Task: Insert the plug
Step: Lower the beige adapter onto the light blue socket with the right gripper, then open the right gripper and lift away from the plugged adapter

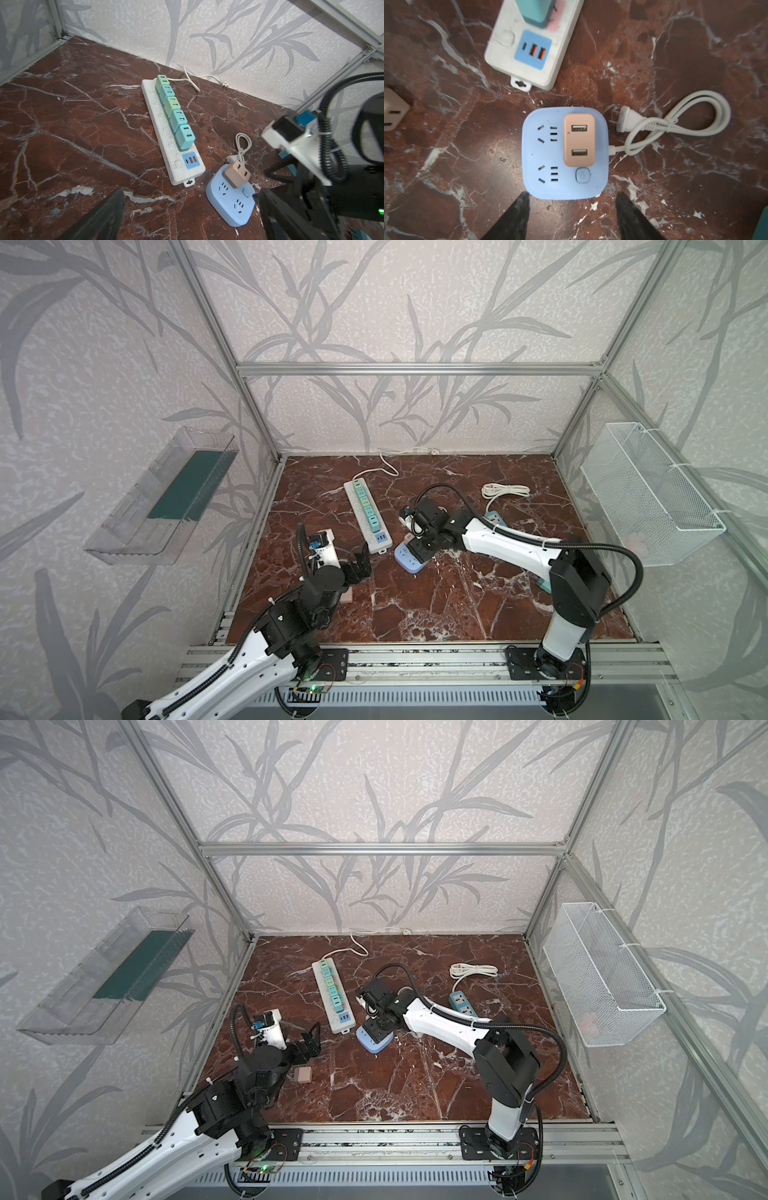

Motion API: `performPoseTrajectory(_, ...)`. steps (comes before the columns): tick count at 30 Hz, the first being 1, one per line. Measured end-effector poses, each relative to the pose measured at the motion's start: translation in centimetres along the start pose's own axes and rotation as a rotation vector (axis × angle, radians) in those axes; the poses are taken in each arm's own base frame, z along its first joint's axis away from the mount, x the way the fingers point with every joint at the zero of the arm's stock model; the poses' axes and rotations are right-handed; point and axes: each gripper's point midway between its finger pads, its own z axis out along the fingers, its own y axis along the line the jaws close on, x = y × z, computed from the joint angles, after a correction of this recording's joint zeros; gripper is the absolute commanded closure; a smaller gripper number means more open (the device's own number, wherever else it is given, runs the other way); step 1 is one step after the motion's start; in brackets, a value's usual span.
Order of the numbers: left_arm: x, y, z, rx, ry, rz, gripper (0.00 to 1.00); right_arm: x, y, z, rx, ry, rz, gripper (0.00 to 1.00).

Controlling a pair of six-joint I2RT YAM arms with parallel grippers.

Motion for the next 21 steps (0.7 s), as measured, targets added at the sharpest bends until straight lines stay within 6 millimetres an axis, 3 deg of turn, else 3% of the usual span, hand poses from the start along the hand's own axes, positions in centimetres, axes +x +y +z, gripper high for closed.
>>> performPoseTrajectory(4,1.3,1.9,0.2,-0.096,0.045,0.018,0.01,-2.0,-0.3,-3.5,0.005,-0.125,0.011,0.34)
performPoseTrajectory(7,2.9,3.4,0.7,-0.183,0.118,0.043,0.01,-1.5,-0.6,-4.6,0.008,-0.180,0.025,0.32)
performPoseTrajectory(13,6.5,4.9,1.4,-0.243,0.288,0.042,0.01,1.6,-1.3,-3.8,0.027,-0.190,0.049,0.16)
performPoseTrajectory(21,10.2,5.7,1.0,-0.235,0.430,0.005,0.01,1.4,-2.6,-3.7,0.062,-0.246,0.086,0.09)
